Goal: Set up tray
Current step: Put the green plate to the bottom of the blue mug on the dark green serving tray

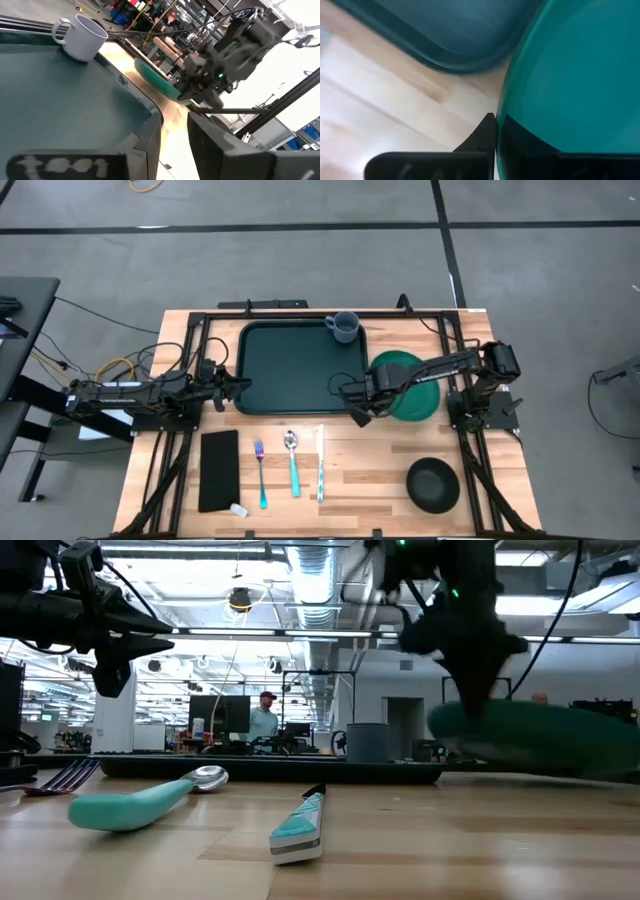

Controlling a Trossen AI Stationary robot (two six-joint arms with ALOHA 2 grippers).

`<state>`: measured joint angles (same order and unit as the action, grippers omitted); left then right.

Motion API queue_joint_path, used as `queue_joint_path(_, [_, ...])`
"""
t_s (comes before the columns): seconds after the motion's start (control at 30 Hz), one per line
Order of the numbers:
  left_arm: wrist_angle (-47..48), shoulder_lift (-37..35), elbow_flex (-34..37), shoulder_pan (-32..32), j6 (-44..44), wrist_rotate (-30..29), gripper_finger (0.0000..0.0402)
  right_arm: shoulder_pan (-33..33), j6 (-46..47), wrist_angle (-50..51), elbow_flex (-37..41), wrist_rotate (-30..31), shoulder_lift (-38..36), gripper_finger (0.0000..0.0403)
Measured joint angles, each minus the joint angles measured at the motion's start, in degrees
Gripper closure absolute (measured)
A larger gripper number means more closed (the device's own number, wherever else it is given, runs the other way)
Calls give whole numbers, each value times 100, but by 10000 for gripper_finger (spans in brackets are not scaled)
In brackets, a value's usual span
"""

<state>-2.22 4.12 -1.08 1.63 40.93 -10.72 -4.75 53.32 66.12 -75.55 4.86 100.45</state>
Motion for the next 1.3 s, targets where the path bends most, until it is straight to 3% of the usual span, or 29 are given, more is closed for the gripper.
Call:
queue_joint_path(0.37, [-16,0,2,0,-4,-4,317,-88,-1961,79,-971,145,6,402])
queue_joint_path(0.87, [-20,0,2,0,-9,-11,317,-368,-5853,-185,-1543,-192,8,403])
queue_joint_path(1.03, [-20,0,2,0,-9,-13,317,-281,-6426,-339,-1534,-212,307,403])
queue_joint_path(1.3, [-11,0,2,2,-11,-22,317,-7,-6585,-571,-1534,-182,1191,403])
